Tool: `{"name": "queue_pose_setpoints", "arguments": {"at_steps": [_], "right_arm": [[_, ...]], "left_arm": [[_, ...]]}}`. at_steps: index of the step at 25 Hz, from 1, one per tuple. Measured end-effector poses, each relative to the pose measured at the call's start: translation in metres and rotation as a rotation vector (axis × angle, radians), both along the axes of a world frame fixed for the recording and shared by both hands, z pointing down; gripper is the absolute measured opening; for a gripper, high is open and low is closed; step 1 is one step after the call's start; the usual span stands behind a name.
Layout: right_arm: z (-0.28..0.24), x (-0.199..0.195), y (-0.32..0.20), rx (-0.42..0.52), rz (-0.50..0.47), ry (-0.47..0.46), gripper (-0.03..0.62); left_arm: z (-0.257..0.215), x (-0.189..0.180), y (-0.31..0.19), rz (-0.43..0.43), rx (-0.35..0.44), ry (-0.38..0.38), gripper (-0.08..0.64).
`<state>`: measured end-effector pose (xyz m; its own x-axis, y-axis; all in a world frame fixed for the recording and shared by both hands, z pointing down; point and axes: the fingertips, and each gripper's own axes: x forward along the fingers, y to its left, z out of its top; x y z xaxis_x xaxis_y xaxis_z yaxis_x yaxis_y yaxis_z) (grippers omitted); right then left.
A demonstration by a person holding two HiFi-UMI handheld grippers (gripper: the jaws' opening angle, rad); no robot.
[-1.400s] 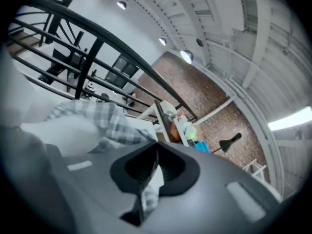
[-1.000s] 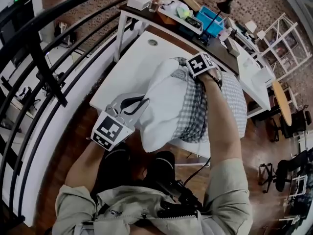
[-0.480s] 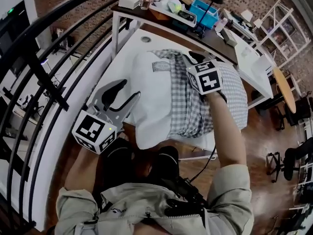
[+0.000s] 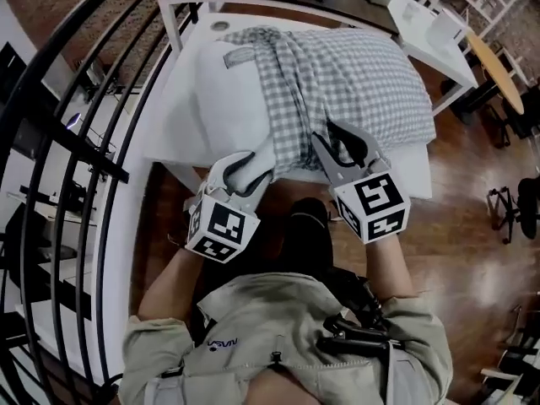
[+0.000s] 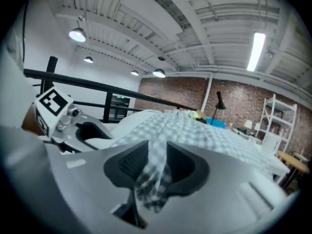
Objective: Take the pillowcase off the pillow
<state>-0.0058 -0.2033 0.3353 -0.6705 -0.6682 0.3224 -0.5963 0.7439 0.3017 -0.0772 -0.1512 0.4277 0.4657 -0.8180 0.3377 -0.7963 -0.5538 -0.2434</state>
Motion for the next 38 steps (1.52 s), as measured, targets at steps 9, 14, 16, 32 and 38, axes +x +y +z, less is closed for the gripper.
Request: {"name": "queue_pose_setpoints", "arguments": {"at_steps": [9,14,16,32,38], "right_arm": [[0.064,-0.007,0.019,0.039,0.108,0.033,0.104],[0.034,0.03,-0.001,0.199,0.238,0.079,0.02],[0.021,0.062,-0.02,0.246,0.319,0.12,0.02],[0.085,0.14,-0.068,0.065,0.422,0.217,0.021],[0.079,0.14,-0.057,0.025,0.39,0.142,0.026]], "left_arm": [[-0.044,-0.003,0.002,-0.008,0.088,0.033,0.04],[-0.077,-0.031,-0.002,-0.075,0.14,0.135,0.029],[-0.092,-0.047,-0.005,-0.1,0.161,0.176,0.025],[-0.021,-0.031,0.026,0.069,-0.037,0.369,0.115],[-0.112,-0.018,0.055,0.194,0.153,0.388,0.164]]}}
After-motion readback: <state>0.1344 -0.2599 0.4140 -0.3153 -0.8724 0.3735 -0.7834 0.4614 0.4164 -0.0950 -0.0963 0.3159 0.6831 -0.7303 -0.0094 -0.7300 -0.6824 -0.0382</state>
